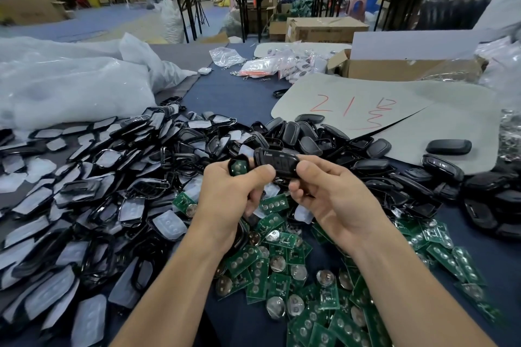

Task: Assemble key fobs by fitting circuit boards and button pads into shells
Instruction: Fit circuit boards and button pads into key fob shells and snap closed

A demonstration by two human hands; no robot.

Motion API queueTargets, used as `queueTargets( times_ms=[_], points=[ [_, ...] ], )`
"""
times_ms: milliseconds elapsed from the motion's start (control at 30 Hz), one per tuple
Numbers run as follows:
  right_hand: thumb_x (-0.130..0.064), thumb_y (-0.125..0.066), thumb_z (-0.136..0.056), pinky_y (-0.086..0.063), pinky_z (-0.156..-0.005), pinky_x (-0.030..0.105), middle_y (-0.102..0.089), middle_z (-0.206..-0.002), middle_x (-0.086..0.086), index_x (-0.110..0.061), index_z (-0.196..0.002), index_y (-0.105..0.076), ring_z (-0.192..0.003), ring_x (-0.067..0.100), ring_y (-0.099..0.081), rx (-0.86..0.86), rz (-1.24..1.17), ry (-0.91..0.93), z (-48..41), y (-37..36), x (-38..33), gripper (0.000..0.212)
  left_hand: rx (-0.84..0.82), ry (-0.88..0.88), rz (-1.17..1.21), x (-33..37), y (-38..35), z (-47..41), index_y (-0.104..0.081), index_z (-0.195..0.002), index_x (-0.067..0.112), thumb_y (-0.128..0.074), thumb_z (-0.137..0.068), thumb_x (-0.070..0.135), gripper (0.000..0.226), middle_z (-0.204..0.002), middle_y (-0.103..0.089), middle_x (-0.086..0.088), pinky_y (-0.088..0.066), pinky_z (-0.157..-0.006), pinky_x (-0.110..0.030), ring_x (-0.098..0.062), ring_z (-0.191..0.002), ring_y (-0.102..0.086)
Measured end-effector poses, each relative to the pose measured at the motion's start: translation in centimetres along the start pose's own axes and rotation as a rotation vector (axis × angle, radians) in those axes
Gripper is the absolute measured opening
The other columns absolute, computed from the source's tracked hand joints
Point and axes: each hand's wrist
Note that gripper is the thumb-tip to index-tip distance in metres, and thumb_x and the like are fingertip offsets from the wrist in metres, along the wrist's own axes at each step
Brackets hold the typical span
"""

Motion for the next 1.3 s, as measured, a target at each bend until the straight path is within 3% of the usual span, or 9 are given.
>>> queueTargets(
  times_ms=[333,467,667,767,900,1000,1100,1167,1300],
  points=[
    [-0.012,-0.075,-0.072,-0.050,-0.052,0.024,-0.070,-0.070,0.008,-0.012,-0.067,-0.079,-0.054,0.015,-0.058,0.069,0.003,-0.055,0.1,-0.5,-0.1,0.006,-0.077,0.166,0.156,0.5,-0.1,0.1,-0.073,-0.058,0.024,-0.069,-0.092,0.004,0.040,-0.046,-0.043,0.003,-0.026,-0.036,-0.017,-0.009,-0.036,-0.032],
    [-0.008,-0.067,-0.091,-0.055,-0.052,0.024,-0.071,-0.072,0.011,-0.002,-0.085,-0.078,-0.056,0.016,-0.065,0.161,-0.091,-0.067,0.0,-0.5,0.0,0.014,-0.011,0.158,0.185,0.6,-0.1,0.1,-0.074,-0.059,0.024,-0.070,-0.092,0.005,0.038,-0.047,-0.045,0.003,-0.027,-0.036,-0.017,-0.009,-0.037,-0.034],
    [-0.027,-0.066,-0.094,-0.062,-0.063,0.028,-0.078,-0.094,0.023,0.006,-0.103,-0.070,-0.078,0.026,-0.078,0.103,-0.043,-0.157,-0.1,-1.3,1.1,0.034,0.257,-0.140,-0.041,-0.1,-0.4,-0.2,-0.081,-0.073,0.038,-0.085,-0.083,0.006,0.033,-0.053,-0.064,0.010,-0.046,-0.047,-0.023,-0.007,-0.045,-0.055],
    [-0.037,-0.071,-0.075,-0.063,-0.068,0.031,-0.078,-0.094,0.018,0.000,-0.102,-0.073,-0.081,0.026,-0.078,0.064,-0.066,-0.155,0.0,-2.1,1.3,0.046,0.155,-0.306,-0.282,-0.6,-0.6,0.3,-0.082,-0.087,0.045,-0.086,-0.083,0.012,0.034,-0.077,-0.078,0.016,-0.062,-0.067,-0.028,-0.005,-0.072,-0.076],
    [-0.032,-0.075,-0.071,-0.063,-0.068,0.034,-0.077,-0.088,0.014,-0.004,-0.100,-0.073,-0.077,0.023,-0.077,0.097,-0.189,-0.156,0.2,-2.1,1.3,0.041,0.098,-0.340,-0.393,-0.7,-0.5,0.8,-0.080,-0.096,0.046,-0.086,-0.083,0.014,0.035,-0.089,-0.079,0.022,-0.064,-0.078,-0.030,-0.002,-0.086,-0.077],
    [-0.027,-0.075,-0.073,-0.065,-0.074,0.036,-0.078,-0.098,0.014,-0.004,-0.099,-0.076,-0.084,0.023,-0.078,0.067,-0.240,-0.167,0.3,-1.8,1.2,0.035,0.073,-0.314,-0.386,-0.5,-0.5,0.9,-0.082,-0.093,0.041,-0.085,-0.084,0.008,0.035,-0.090,-0.080,0.020,-0.064,-0.078,-0.030,-0.004,-0.087,-0.077],
    [-0.021,-0.073,-0.071,-0.064,-0.072,0.034,-0.078,-0.102,0.016,-0.004,-0.092,-0.081,-0.081,0.021,-0.076,0.064,-0.236,-0.161,0.2,-1.5,0.8,0.028,0.030,-0.208,-0.400,-0.1,-0.6,0.9,-0.083,-0.094,0.040,-0.090,-0.079,0.014,0.031,-0.068,-0.075,0.019,-0.056,-0.057,-0.022,-0.003,-0.059,-0.069],
    [-0.019,-0.071,-0.074,-0.064,-0.074,0.034,-0.077,-0.100,0.017,-0.002,-0.097,-0.078,-0.079,0.021,-0.076,0.097,-0.242,-0.147,0.0,-1.0,0.5,0.029,-0.010,-0.082,-0.243,-0.1,-0.7,0.7,-0.082,-0.101,0.035,-0.088,-0.077,0.023,0.027,-0.055,-0.064,0.013,-0.045,-0.048,-0.017,-0.006,-0.046,-0.054],
    [-0.012,-0.063,-0.095,-0.064,-0.081,0.033,-0.077,-0.100,0.017,-0.002,-0.109,-0.074,-0.083,0.023,-0.077,0.107,-0.228,-0.138,-0.3,-0.2,0.1,0.021,-0.042,0.146,0.153,-0.2,-1.0,0.2,-0.069,-0.114,0.018,-0.061,-0.086,0.031,0.033,-0.069,-0.063,-0.006,-0.044,-0.047,-0.022,-0.016,-0.055,-0.055]
  ],
)
Point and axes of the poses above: each hand's wrist, its own z-axis away from the middle knuckle, its own y-axis out of the back of the hand, x = y × z
